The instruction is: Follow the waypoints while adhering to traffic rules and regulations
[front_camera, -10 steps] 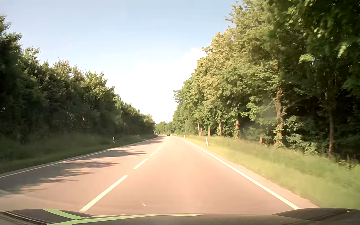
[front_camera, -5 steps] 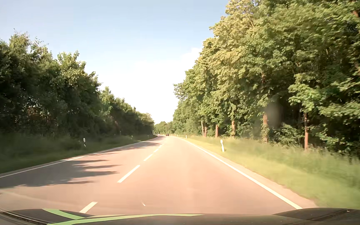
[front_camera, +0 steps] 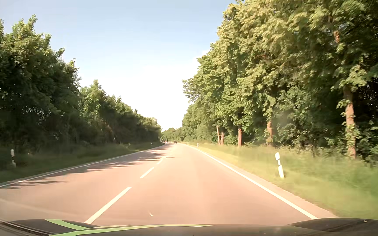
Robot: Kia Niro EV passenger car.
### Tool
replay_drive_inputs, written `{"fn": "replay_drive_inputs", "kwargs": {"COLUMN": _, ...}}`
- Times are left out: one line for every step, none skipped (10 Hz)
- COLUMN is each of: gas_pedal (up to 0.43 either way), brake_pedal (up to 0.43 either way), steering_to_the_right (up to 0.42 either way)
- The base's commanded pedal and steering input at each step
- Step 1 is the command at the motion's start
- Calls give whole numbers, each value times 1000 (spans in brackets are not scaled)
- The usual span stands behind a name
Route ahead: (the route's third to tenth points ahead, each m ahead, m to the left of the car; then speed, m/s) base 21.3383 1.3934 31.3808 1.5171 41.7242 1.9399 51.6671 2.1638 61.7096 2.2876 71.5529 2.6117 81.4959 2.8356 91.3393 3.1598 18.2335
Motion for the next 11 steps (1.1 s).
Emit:
{"fn": "replay_drive_inputs", "kwargs": {"gas_pedal": 98, "brake_pedal": 0, "steering_to_the_right": -1}}
{"fn": "replay_drive_inputs", "kwargs": {"gas_pedal": 87, "brake_pedal": 0, "steering_to_the_right": -1}}
{"fn": "replay_drive_inputs", "kwargs": {"gas_pedal": 67, "brake_pedal": 0, "steering_to_the_right": -1}}
{"fn": "replay_drive_inputs", "kwargs": {"gas_pedal": 20, "brake_pedal": 0, "steering_to_the_right": -1}}
{"fn": "replay_drive_inputs", "kwargs": {"gas_pedal": 0, "brake_pedal": 0, "steering_to_the_right": -1}}
{"fn": "replay_drive_inputs", "kwargs": {"gas_pedal": 0, "brake_pedal": 0, "steering_to_the_right": 0}}
{"fn": "replay_drive_inputs", "kwargs": {"gas_pedal": 0, "brake_pedal": 0, "steering_to_the_right": -1}}
{"fn": "replay_drive_inputs", "kwargs": {"gas_pedal": 0, "brake_pedal": 0, "steering_to_the_right": 0}}
{"fn": "replay_drive_inputs", "kwargs": {"gas_pedal": 0, "brake_pedal": 0, "steering_to_the_right": -1}}
{"fn": "replay_drive_inputs", "kwargs": {"gas_pedal": 20, "brake_pedal": 0, "steering_to_the_right": -1}}
{"fn": "replay_drive_inputs", "kwargs": {"gas_pedal": 47, "brake_pedal": 0, "steering_to_the_right": -1}}
